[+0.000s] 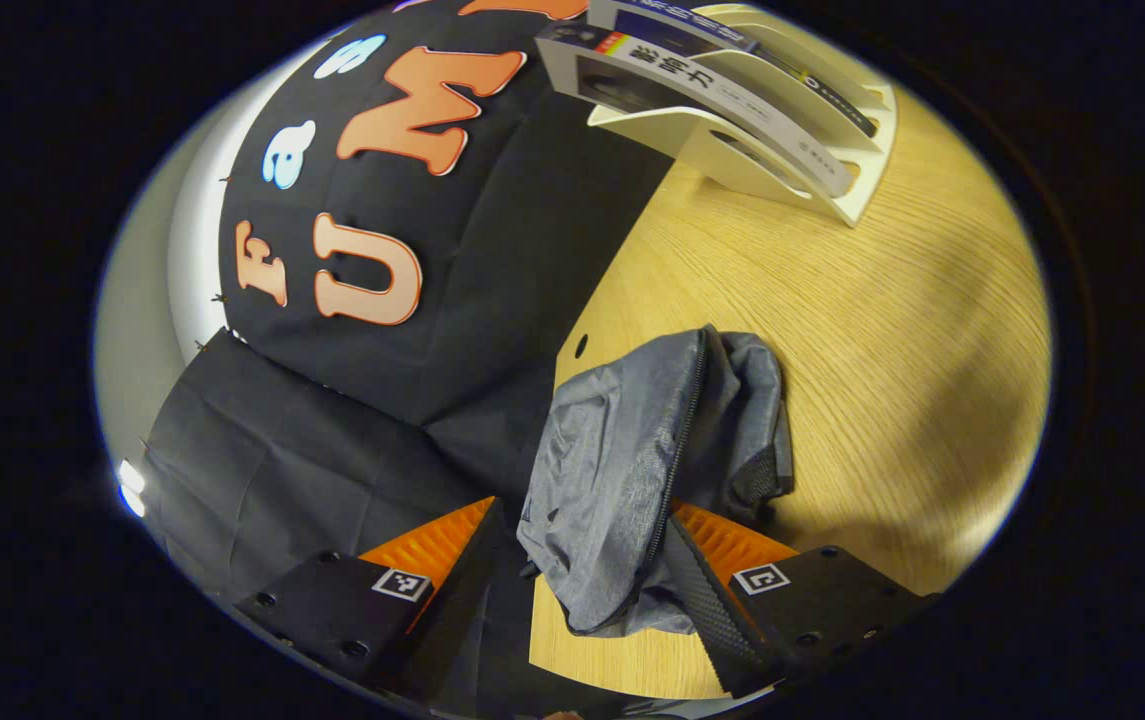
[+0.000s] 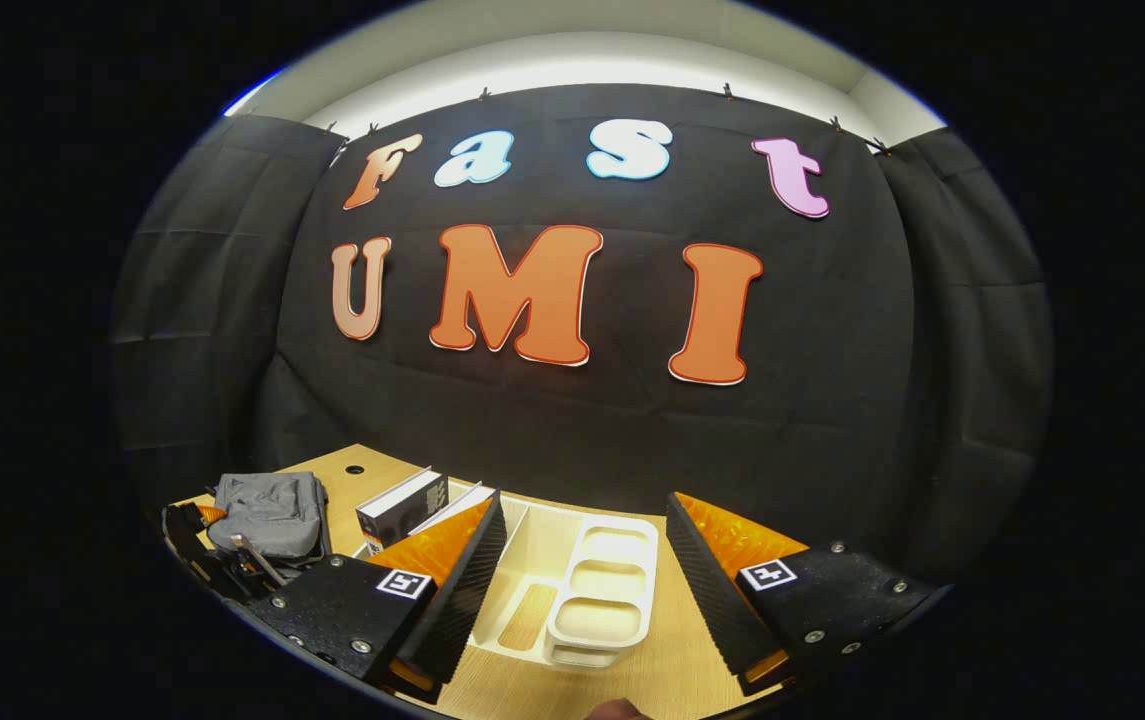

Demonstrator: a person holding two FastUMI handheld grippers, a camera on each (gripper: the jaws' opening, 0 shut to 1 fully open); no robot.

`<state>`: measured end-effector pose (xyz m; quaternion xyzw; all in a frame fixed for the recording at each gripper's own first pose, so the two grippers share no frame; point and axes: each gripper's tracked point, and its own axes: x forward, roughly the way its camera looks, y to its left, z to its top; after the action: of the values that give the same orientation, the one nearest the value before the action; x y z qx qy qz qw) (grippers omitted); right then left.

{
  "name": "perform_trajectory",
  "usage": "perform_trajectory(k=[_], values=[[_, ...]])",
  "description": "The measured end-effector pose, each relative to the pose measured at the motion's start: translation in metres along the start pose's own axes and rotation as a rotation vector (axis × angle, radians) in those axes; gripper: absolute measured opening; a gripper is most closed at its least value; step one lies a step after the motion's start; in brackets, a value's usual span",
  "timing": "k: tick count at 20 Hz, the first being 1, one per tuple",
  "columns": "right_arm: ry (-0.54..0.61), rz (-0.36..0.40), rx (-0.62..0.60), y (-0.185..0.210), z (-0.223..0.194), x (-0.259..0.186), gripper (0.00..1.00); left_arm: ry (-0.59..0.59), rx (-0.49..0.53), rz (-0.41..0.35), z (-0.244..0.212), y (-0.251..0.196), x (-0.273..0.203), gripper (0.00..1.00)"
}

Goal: Open the schoolbag, grab two books from the bookshelf and put them into the schoolbag.

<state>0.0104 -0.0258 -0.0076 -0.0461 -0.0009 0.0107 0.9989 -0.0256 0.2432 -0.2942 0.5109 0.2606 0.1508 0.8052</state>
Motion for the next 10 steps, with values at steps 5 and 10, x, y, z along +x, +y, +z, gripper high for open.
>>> perform_trajectory(k=[5,10], values=[[0.001,0.022,-0.010,0.008,0.004,0.003,0.96,0.013,0.002,0.007,0.001,0.009,0.024,0.92],[0.010,0.031,-0.033,0.019,0.006,0.003,0.96,0.015,-0.048,0.024,0.003,0.036,0.050,0.85]])
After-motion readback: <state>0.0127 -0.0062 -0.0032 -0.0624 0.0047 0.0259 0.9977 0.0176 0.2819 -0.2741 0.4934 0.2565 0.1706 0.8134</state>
